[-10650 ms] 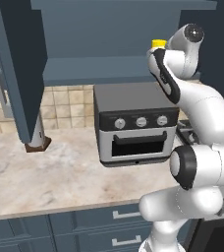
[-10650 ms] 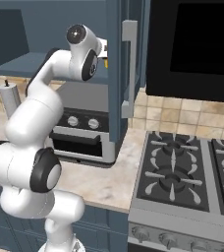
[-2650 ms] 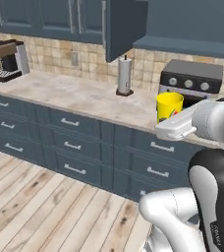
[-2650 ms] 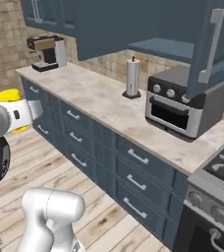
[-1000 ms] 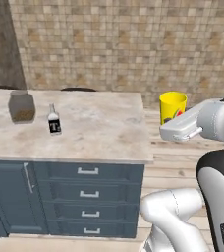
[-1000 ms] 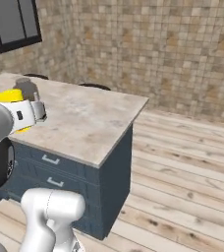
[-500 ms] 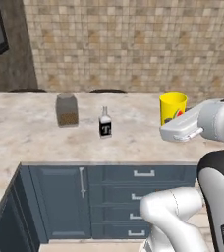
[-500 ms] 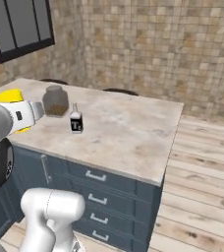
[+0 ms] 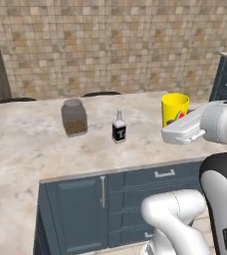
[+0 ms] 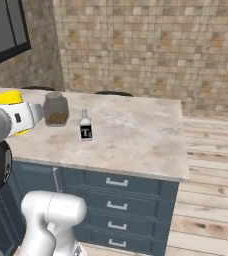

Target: Open the cabinet directly in front. Then move the liquor and the cup to the dining counter with the jar on it.

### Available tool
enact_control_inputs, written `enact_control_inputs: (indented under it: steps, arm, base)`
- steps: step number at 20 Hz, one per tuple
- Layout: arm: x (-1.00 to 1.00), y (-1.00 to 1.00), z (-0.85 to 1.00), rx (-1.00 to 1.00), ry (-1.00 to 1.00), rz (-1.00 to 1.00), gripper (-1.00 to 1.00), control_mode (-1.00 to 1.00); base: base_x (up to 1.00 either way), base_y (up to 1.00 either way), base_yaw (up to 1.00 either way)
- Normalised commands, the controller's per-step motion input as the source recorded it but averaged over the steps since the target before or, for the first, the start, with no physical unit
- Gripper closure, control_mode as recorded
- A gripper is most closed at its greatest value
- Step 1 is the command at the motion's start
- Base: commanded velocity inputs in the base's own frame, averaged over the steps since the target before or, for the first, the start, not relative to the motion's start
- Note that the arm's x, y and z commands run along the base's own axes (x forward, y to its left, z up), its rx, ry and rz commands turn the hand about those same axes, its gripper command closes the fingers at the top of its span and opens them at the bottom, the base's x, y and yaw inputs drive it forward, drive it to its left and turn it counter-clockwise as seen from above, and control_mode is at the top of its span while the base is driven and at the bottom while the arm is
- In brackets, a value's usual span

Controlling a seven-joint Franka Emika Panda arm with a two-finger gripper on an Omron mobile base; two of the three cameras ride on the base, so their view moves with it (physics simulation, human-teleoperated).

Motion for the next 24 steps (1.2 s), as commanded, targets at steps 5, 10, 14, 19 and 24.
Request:
enact_control_inputs:
  steps: [5, 10, 14, 19, 24]
  arm:
    - [0.00, 0.00, 0.00, 0.00, 0.00, 0.00, 1.00, 1.00]
    - [0.00, 0.00, 0.00, 0.00, 0.00, 0.00, 1.00, 1.00]
    - [0.00, 0.00, 0.00, 0.00, 0.00, 0.00, 1.00, 1.00]
    - [0.00, 0.00, 0.00, 0.00, 0.00, 0.00, 1.00, 1.00]
    - [-0.05, 0.50, -0.18, -0.01, 0.00, 0.00, 1.00, -1.00]
  base:
    - [0.13, 0.29, -0.08]
    - [0.60, 0.04, -0.05]
    - [0.79, 0.12, -0.10]
    - [0.00, 0.00, 0.00]
    - [-0.06, 0.11, 0.00]
